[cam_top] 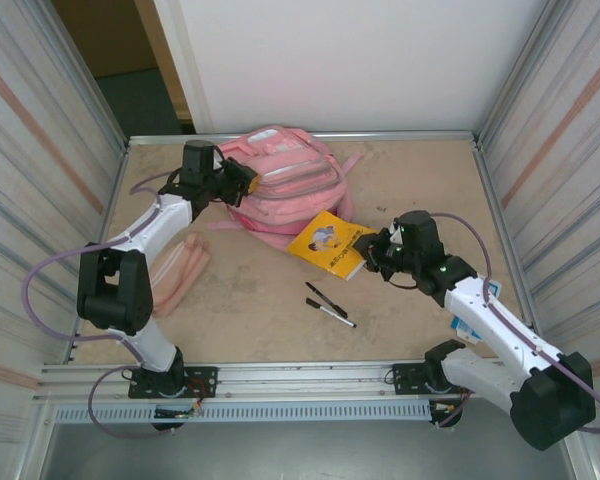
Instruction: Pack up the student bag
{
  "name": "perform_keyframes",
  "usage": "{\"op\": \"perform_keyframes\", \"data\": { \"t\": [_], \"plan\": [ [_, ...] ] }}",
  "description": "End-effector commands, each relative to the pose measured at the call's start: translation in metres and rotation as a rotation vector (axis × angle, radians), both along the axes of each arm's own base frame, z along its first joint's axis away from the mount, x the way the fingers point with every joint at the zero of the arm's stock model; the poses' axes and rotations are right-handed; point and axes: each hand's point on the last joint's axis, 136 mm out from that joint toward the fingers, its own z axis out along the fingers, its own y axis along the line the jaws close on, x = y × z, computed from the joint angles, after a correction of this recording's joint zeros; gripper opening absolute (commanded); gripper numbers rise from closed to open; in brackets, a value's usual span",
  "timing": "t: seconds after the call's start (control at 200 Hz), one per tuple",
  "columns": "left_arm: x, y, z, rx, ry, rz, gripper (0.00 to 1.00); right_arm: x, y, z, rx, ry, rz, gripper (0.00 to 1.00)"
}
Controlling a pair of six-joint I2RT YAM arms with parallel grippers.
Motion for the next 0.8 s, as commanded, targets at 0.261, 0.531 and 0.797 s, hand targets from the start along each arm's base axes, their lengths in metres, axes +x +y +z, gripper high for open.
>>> {"op": "perform_keyframes", "data": {
  "t": [0.261,0.531,0.797],
  "plan": [
    [-0.018,-0.032,0.138,-0.299,-0.225,-0.094,0.00,0.075,0.008,0.021,0.078,-0.159,-0.157,0.00],
    [-0.031,-0.045,0.133,-0.323,-0.177,-0.114,0.00,0.112,0.029,0.067,0.128,-0.336,-0.143,0.00],
    [-0.036,-0.077,0.148,-0.341,-0.178,-0.167,0.00,0.151,0.043,0.076,0.088,-0.414,-0.186,0.00]
  ]
}}
